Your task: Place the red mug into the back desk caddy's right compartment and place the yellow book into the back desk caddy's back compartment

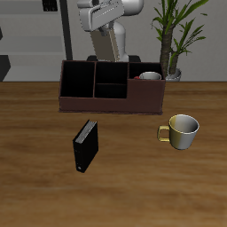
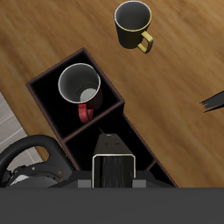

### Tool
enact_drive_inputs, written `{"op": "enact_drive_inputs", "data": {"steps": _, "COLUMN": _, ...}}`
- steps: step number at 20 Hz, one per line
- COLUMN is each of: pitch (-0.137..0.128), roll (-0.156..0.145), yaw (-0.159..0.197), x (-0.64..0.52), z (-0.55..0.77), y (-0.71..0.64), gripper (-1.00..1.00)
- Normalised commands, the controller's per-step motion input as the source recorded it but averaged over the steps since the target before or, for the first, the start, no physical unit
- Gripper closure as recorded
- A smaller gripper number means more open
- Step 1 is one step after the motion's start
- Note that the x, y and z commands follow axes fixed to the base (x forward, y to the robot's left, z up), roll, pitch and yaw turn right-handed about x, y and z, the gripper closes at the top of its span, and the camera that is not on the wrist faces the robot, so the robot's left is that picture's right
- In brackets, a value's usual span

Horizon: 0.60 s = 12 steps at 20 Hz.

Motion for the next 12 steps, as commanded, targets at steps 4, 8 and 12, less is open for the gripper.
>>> {"op": "enact_drive_inputs", "data": {"steps": 4, "pitch": 0.048, "roll": 0.021, "yaw": 0.19, "x": -0.02, "z": -0.23, "y": 0.1, "gripper": 1.0}}
{"op": "enact_drive_inputs", "data": {"steps": 8, "pitch": -0.012, "roll": -0.004, "yaw": 0.176, "x": -0.01, "z": -0.1, "y": -0.04, "gripper": 1.0}}
{"op": "enact_drive_inputs", "data": {"steps": 12, "pitch": -0.061, "roll": -0.008, "yaw": 0.21, "x": -0.05, "z": -0.07, "y": 0.01, "gripper": 1.0}}
